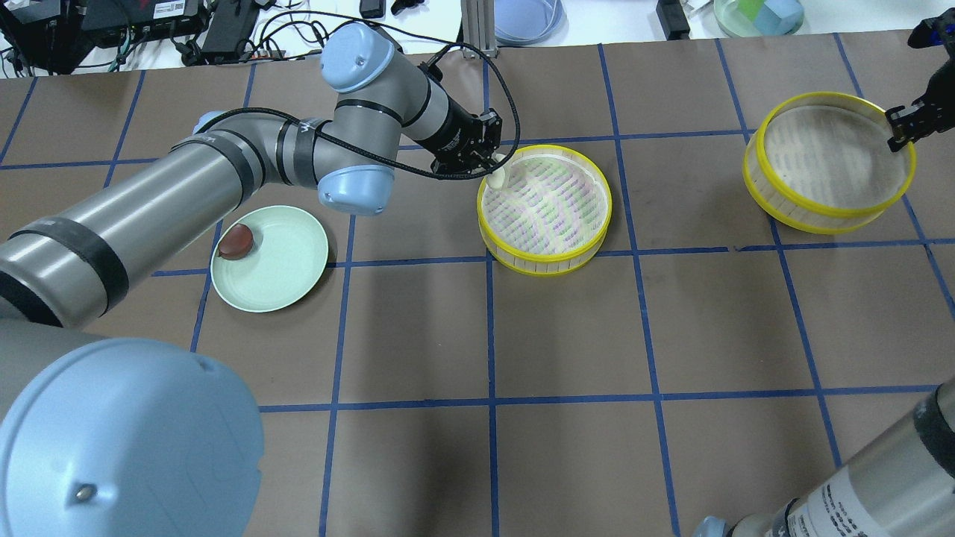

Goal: Stack buns with steamer

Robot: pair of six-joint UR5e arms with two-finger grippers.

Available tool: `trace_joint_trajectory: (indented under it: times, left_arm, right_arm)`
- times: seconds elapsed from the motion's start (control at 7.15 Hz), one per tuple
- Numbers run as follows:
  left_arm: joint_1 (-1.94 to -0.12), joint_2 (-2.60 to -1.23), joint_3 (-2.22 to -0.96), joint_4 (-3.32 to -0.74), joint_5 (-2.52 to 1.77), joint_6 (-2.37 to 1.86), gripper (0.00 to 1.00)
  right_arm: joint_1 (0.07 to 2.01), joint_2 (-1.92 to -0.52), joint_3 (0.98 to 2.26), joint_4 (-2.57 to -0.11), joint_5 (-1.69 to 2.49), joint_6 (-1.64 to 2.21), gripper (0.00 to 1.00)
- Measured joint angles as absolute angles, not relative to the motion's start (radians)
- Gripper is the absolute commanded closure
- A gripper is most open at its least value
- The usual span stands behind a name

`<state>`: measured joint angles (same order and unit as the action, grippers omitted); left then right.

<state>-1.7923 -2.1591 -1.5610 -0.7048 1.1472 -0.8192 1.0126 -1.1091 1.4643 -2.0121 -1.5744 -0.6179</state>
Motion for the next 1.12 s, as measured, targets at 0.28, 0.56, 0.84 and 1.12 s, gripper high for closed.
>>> trace_joint_trajectory:
  times: [0.28,0.56,0.84,1.12]
  left_arm:
    - [-1.804,-2.161,-1.558,-0.701,1.149,-0.861,0.00]
    - [-1.800,-2.121,-1.546,-0.712,1.171,-0.819,0.00]
    - [-1.743,-2.054,-1.534,-0.797,1.278,-0.521,0.00]
    - [-1.607,-1.993,-1.535,-0.928,1.367,-0.219,0.00]
  right_arm:
    - [1.050,-1.158,1.469,-1.963,-1.597,-0.587,1.00]
    - [1.094,-1.212,1.470,-1.912,-1.610,-0.529,1.00]
    - [1.157,-1.235,1.471,-1.898,-1.611,-0.421,1.00]
    - [1.266,-1.244,1.472,-1.895,-1.614,-0.266,1.00]
